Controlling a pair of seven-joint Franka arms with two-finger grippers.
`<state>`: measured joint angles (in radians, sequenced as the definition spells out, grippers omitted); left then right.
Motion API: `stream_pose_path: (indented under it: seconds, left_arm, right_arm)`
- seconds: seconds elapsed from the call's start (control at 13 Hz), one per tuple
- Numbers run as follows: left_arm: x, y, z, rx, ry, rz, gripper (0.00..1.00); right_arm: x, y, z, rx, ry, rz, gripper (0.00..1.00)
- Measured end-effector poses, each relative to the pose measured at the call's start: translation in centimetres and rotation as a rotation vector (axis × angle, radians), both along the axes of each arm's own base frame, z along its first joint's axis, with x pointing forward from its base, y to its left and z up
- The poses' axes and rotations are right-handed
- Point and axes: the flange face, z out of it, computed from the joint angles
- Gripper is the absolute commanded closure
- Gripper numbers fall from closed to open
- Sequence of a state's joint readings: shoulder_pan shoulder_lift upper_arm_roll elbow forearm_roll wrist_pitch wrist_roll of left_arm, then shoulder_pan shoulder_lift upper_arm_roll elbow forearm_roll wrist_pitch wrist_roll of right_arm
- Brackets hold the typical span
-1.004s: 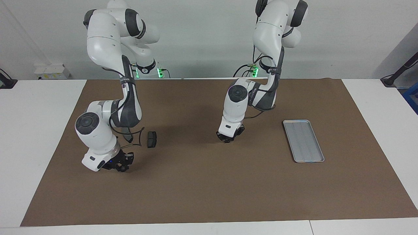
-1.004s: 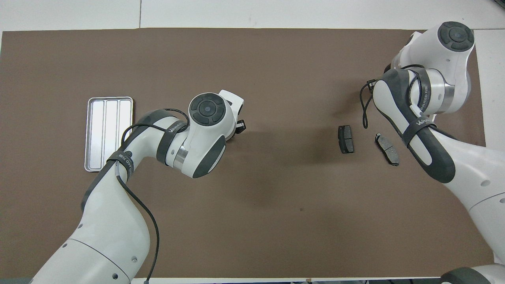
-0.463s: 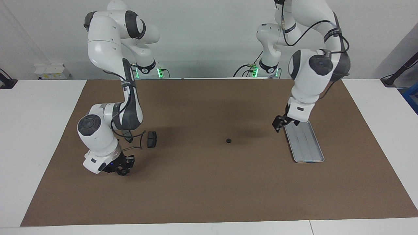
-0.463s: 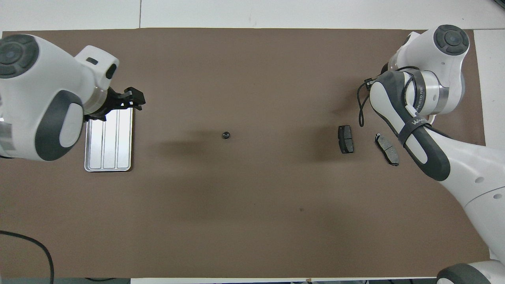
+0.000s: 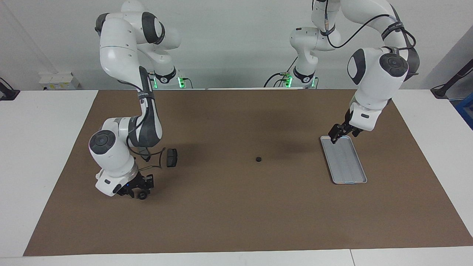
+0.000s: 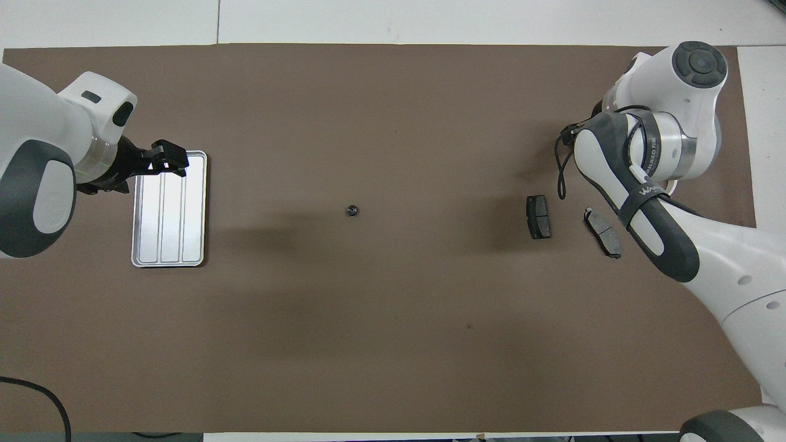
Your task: Place bearing gear from tray to pile
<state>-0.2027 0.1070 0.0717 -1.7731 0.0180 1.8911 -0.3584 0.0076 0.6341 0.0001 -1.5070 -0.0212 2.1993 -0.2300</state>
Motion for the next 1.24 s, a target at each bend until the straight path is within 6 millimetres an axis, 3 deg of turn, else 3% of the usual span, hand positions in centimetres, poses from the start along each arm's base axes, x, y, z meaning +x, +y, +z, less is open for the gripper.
stream_pose_path:
  seconds: [0.15, 0.31, 0.46, 0.62, 0.77, 0.93, 1.08, 1.24]
  left_arm:
    - [-1.1, 0.8, 2.1, -0.003, 0.001, 0.010, 0.00]
    - [-2.3, 2.4, 3.9, -0.003, 0.020, 0.031, 0.00]
    - [-3.1, 4.1, 5.4, -0.006, 0.019, 0.057, 0.00]
    - [-3.4, 5.2, 6.0, -0.009, 0.014, 0.073, 0.00]
    - [-3.5, 5.3, 6.0, -0.009, 0.015, 0.074, 0.00]
    - [-3.5, 5.3, 5.8, -0.009, 0.018, 0.064, 0.00]
    - [-3.5, 6.0, 5.8, -0.009, 0.018, 0.050, 0.00]
    - [-3.4, 8.0, 5.8, -0.014, 0.018, 0.040, 0.00]
  right_arm:
    - [0.0, 0.6, 0.2, 0.002, -0.002, 0.008, 0.00]
    - [-0.4, 3.0, 1.6, 0.005, 0.026, -0.020, 0.00]
    - [-2.0, 9.2, 5.2, 0.004, 0.071, -0.131, 0.00]
    - [-4.5, 17.4, 8.9, 0.003, 0.083, -0.252, 0.00]
    - [-7.4, 25.4, 11.1, 0.011, 0.067, -0.379, 0.00]
    - [-10.3, 31.9, 11.6, 0.022, 0.061, -0.484, 0.00]
    - [-12.6, 36.1, 11.2, 0.022, 0.065, -0.543, 0.00]
    - [-14.7, 40.1, 9.9, 0.013, 0.072, -0.572, 0.00]
